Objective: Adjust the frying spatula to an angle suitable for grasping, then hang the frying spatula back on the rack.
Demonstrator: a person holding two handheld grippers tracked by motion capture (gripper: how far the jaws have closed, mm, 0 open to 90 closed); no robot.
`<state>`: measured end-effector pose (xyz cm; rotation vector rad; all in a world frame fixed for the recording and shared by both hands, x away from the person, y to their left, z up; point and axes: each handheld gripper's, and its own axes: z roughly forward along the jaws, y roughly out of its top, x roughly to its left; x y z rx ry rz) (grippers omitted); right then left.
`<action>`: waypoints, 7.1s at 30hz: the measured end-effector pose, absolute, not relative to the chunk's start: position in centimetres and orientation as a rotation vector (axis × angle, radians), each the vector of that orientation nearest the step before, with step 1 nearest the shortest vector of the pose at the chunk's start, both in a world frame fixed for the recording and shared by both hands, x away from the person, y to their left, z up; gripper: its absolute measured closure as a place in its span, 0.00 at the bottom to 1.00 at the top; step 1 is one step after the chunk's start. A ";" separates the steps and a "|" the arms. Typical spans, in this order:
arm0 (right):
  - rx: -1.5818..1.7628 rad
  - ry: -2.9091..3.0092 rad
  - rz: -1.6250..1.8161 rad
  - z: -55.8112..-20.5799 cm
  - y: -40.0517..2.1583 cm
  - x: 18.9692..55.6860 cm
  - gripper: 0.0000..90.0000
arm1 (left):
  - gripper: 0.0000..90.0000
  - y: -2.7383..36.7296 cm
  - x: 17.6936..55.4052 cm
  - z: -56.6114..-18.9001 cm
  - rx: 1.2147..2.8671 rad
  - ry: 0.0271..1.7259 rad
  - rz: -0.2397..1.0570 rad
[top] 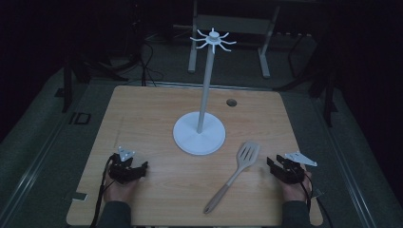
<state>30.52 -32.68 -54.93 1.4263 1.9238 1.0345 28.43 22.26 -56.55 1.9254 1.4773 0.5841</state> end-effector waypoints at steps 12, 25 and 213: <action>1.378 1.924 1.079 -53.6 -32.1 30.8 0.65 | 0.55 22.5 26.9 -55.3 1.859 1.370 0.576; 1.234 2.009 1.090 -51.2 -28.9 32.9 1.00 | 0.55 22.4 25.8 -54.6 1.838 1.323 0.635; 1.009 2.212 1.128 -45.5 -21.2 34.8 0.83 | 0.48 22.5 26.1 -54.7 1.825 1.382 0.704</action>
